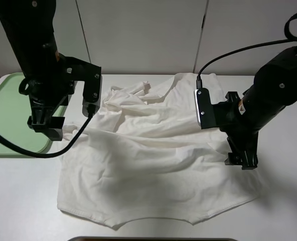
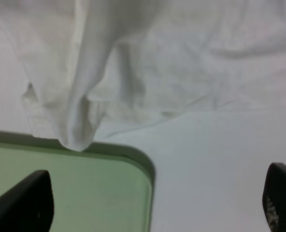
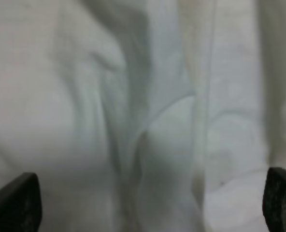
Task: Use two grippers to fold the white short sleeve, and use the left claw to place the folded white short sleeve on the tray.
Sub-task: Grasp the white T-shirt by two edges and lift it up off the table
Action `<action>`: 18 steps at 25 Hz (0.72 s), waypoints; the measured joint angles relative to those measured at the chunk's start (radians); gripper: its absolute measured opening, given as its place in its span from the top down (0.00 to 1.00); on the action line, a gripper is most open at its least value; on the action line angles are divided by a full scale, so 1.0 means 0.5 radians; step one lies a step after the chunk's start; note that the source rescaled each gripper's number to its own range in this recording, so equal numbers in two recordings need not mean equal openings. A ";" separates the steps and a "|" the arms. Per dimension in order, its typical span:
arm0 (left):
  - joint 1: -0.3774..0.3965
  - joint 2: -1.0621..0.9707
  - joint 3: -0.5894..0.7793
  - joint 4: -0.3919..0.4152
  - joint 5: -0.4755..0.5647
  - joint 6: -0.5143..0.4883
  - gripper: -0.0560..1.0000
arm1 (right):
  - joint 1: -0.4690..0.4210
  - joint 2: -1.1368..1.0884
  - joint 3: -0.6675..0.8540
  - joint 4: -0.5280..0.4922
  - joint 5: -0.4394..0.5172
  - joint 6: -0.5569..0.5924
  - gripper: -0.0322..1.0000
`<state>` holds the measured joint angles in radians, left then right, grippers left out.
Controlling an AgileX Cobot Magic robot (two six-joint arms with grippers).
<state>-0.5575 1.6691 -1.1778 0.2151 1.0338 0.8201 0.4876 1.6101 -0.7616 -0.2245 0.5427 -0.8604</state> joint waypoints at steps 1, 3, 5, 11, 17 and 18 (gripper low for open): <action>0.000 0.011 0.000 0.010 -0.032 0.009 0.14 | -0.002 0.029 0.000 0.000 -0.010 0.002 0.00; 0.000 0.033 0.050 0.064 -0.138 0.023 0.14 | -0.015 0.101 0.000 0.000 -0.048 0.002 0.00; 0.000 0.047 0.113 0.123 -0.207 0.025 0.14 | -0.043 0.170 0.000 -0.007 -0.068 0.002 0.00; 0.000 0.049 0.301 0.201 -0.431 0.032 0.14 | -0.181 0.274 0.000 -0.097 -0.142 -0.093 0.00; 0.000 0.049 0.392 0.210 -0.677 0.032 0.14 | -0.263 0.332 0.000 -0.112 -0.154 -0.204 0.00; 0.000 0.049 0.406 0.210 -0.724 0.032 0.14 | -0.263 0.342 0.000 -0.112 -0.160 -0.218 0.00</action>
<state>-0.5575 1.6933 -0.9747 0.3199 0.6721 0.8359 0.3559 1.7812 -0.7616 -0.2806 0.4630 -0.9695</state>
